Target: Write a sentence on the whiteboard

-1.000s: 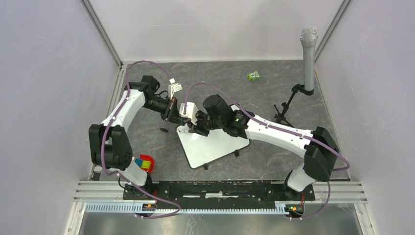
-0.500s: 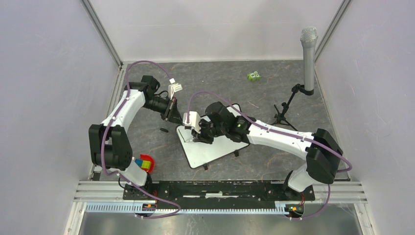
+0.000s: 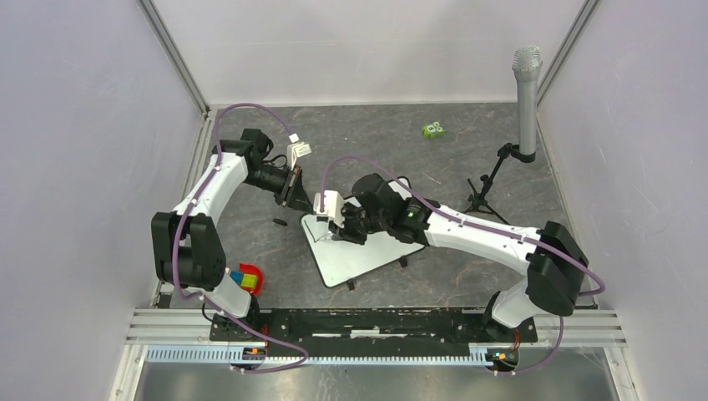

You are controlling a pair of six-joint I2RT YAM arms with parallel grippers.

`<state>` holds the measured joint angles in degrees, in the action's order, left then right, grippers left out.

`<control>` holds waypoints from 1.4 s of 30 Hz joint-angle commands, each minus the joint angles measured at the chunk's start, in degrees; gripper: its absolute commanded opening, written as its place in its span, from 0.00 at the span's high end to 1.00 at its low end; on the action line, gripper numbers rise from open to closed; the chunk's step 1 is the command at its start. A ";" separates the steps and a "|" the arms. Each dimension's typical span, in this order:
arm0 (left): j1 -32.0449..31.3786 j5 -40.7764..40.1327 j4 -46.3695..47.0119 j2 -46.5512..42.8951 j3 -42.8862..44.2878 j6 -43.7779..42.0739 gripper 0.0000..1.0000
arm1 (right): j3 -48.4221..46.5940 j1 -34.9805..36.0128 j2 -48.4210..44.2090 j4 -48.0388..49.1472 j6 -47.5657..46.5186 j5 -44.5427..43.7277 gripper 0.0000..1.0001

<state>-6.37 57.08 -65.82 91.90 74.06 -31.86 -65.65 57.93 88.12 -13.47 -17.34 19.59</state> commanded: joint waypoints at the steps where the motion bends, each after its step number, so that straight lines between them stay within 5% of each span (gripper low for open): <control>1: -0.56 -0.12 -0.54 -0.76 0.12 -1.29 0.98 | 0.68 -0.19 -3.38 -0.71 -2.15 -2.74 1.00; 42: -1.03 0.14 -0.54 -1.20 -0.15 -1.65 0.98 | -1.60 -0.64 -3.27 2.52 -0.67 -6.94 1.00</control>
<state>-6.63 57.08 -65.87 91.79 74.06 -31.86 -64.60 57.58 83.99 -13.74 -18.28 13.69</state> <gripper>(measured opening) 0.093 0.157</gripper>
